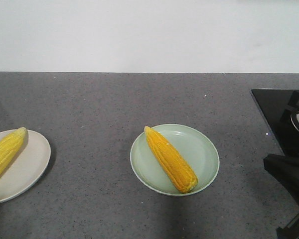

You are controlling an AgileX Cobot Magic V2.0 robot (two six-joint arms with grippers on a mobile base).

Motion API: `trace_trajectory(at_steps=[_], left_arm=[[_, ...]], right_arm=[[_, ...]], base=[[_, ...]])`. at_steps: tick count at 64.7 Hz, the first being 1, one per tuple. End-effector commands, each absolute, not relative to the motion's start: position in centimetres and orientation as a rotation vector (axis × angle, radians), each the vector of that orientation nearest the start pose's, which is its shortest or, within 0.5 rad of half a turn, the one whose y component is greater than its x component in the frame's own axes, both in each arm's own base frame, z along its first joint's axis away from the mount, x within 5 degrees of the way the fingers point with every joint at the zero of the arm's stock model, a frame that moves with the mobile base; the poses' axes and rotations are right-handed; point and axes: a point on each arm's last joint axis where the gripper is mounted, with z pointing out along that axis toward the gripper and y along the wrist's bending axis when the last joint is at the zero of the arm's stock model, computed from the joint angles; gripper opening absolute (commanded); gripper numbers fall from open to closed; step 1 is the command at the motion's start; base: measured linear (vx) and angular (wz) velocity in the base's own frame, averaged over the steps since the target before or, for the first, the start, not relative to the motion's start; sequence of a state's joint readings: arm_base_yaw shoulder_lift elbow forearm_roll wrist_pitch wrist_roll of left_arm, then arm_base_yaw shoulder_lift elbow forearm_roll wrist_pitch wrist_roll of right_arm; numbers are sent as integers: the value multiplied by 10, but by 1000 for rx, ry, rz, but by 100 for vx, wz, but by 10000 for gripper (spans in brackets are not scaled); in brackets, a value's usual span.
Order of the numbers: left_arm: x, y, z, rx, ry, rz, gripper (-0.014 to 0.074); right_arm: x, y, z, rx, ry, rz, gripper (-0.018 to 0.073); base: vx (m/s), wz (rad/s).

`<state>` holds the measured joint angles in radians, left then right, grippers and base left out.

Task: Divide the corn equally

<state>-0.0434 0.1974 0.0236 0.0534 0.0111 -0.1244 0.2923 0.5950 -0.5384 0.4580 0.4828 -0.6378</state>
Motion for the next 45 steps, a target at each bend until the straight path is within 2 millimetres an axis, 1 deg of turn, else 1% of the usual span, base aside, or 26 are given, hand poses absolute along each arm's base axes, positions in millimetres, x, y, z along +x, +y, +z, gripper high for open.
trace_trajectory(at_steps=[1,6,14,20,45], left_arm=[[67,-3,196,14,1639,-47,-8],[62,-1,193,33,1640,-12,-8],[55,1,188,15,1661,0,-7],[55,1,186,16,1682,5,-7],[56,-1,196,25,1577,-11,-7]], right_arm=[[112,51,321,-586,1800,229,-4],[112,51,321,-586,1800,229,-4],[112,51,321,-586,1800,229,-4],[112,51,321,-588,1802,230,-4],[112,51,321,-586,1800,229,-4]], base=[[0,0],[0,0],[0,0],[0,0],[0,0]])
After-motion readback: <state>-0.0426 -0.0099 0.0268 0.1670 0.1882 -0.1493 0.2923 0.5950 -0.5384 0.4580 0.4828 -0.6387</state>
